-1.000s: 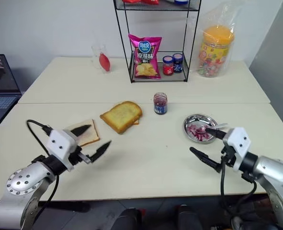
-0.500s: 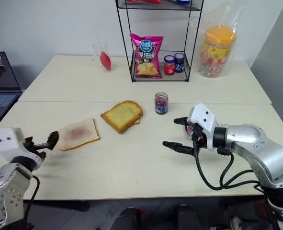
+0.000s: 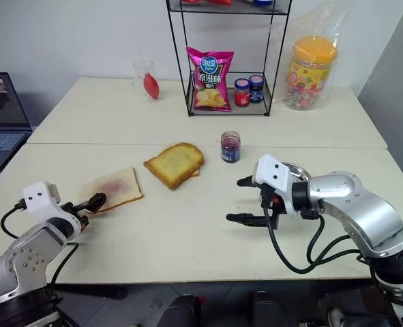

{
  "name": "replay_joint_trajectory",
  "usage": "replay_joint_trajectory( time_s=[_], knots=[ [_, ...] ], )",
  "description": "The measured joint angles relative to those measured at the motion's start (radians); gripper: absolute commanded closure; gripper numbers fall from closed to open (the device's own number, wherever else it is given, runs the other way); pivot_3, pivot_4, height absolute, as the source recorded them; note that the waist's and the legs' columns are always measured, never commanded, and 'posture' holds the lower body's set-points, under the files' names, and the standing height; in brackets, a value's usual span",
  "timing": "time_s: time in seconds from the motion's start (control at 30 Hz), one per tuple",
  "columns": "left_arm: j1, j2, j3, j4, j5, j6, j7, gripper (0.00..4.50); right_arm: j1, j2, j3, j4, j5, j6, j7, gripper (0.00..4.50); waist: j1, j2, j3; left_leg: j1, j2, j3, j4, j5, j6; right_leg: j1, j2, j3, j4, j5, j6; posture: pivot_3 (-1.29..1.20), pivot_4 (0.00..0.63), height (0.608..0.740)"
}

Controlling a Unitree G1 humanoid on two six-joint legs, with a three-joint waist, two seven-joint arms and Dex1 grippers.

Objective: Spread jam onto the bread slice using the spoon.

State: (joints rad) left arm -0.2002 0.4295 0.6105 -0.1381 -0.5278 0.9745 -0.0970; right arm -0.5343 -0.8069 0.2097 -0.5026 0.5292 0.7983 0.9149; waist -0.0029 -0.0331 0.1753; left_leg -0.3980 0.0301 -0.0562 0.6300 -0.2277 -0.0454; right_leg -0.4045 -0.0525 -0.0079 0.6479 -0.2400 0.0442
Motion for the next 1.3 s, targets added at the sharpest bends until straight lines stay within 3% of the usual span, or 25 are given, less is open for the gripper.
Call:
replay_joint_trajectory(
  time_s=[0.27,0.3,0.37,0.57,1.0,1.3],
  knots=[
    [-0.048,-0.002,-0.012,0.010,0.002,0.051,0.045,0.00,-0.006,0.002,0.000,0.000,0.000,0.000,0.007,0.03,0.002,0.000,0.000,0.000,0.000,0.000,0.000,0.000,0.000,0.000,0.000,0.000,0.000,0.000,0.000,0.00,0.150,0.740],
    [-0.052,-0.007,-0.007,0.010,0.001,0.062,0.054,0.38,-0.006,0.002,0.000,0.000,0.000,0.000,0.008,0.00,0.002,0.000,0.000,0.000,0.000,0.000,0.000,0.000,0.000,0.000,0.000,0.000,0.000,0.000,0.000,0.00,0.150,0.740],
    [-0.067,-0.022,0.015,0.013,-0.001,0.075,0.077,0.62,-0.007,0.002,0.000,0.000,0.000,0.001,0.008,0.00,0.002,0.000,0.000,0.000,0.000,0.000,0.000,0.000,0.000,0.000,0.000,0.000,0.000,0.000,0.000,0.00,0.150,0.740],
    [-0.104,-0.040,0.063,0.035,-0.003,0.110,0.120,1.94,-0.022,0.001,0.000,0.001,0.000,0.003,0.013,0.00,0.002,0.000,0.000,0.000,0.000,0.000,0.000,0.000,0.000,0.000,0.000,0.000,0.000,0.000,0.000,0.00,0.150,0.740],
    [-0.128,-0.066,0.066,0.057,-0.002,0.078,0.151,4.47,-0.025,-0.001,-0.002,0.005,0.000,0.020,0.013,0.00,0.003,0.000,0.000,0.000,0.000,0.000,0.000,0.000,0.000,0.000,0.000,0.000,0.000,0.000,0.001,0.00,0.150,0.740],
    [-0.186,-0.083,0.066,-0.019,-0.001,-0.102,0.168,4.47,-0.001,-0.025,-0.048,0.005,0.007,0.012,0.028,0.00,0.001,-0.002,0.001,-0.002,0.000,0.000,0.000,0.000,-0.001,0.000,0.000,0.000,-0.002,0.001,0.001,0.00,0.150,0.740]
  ],
)
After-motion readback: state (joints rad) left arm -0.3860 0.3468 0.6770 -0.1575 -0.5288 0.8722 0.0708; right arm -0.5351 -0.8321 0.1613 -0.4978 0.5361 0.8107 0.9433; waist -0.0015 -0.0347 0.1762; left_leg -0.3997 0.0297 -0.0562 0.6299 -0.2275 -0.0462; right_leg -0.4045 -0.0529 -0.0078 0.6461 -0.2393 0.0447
